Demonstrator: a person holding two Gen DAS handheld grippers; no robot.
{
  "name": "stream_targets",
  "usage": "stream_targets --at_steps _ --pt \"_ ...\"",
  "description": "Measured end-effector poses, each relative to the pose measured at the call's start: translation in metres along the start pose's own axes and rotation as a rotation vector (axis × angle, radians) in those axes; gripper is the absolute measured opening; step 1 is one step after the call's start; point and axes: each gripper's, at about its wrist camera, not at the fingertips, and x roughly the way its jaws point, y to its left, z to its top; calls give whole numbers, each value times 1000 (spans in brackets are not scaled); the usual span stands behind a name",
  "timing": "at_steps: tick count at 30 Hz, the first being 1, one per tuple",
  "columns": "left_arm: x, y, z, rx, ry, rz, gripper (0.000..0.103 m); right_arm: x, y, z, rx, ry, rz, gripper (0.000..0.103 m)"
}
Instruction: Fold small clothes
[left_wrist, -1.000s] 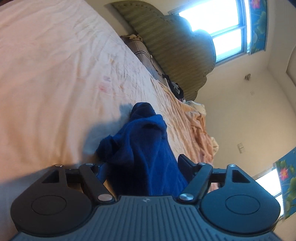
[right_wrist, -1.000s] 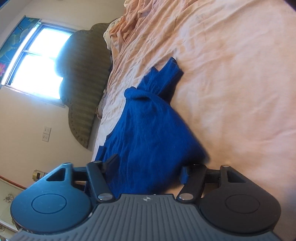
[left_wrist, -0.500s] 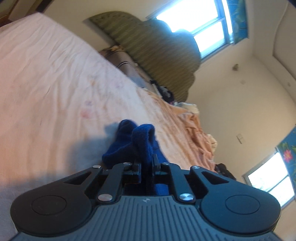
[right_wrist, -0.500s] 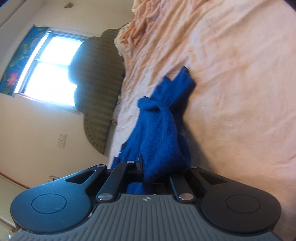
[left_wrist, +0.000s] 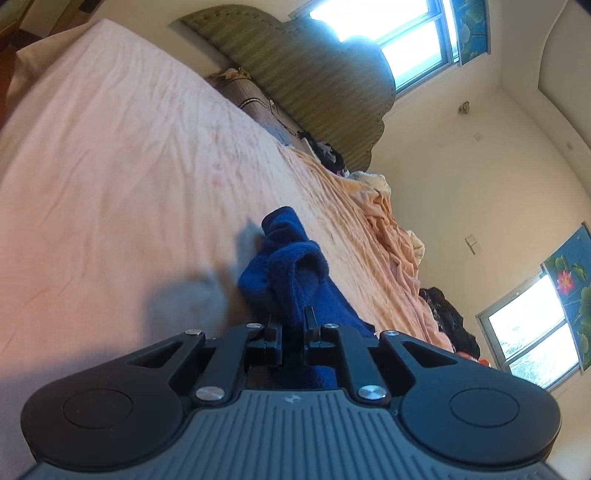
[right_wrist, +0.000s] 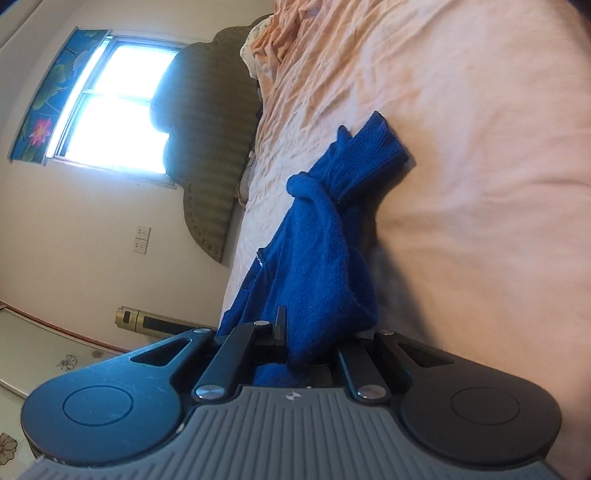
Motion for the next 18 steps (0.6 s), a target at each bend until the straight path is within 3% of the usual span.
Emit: stream_targets --at_steps 1,3,5,8,10,12,15,18 --pt "-4 4 -6 4 16 15 10 -3 -3 -2 4 23 -20 8" --pt "-2 16 -16 27 82 54 12 -5 -8 -5 -36 49 -98 23" --pt "0 26 -21 52 130 79 14 -8 -11 -6 -53 78 -180 45" --pt "-21 16 -10 120 116 110 39 -25 14 0 -202 31 -189 46" --pt "-41 -7 -2 264 22 146 60 -32 38 6 -365 -37 -224 46" --pt "-52 -38 5 456 -93 180 67 -25 61 13 -515 -73 -260 46" --pt "-31 -92 6 758 -188 181 68 9 90 19 -773 -83 -288 47" --pt "31 -124 -14 1082 -164 224 68 57 107 24 -1008 -88 -381 47"
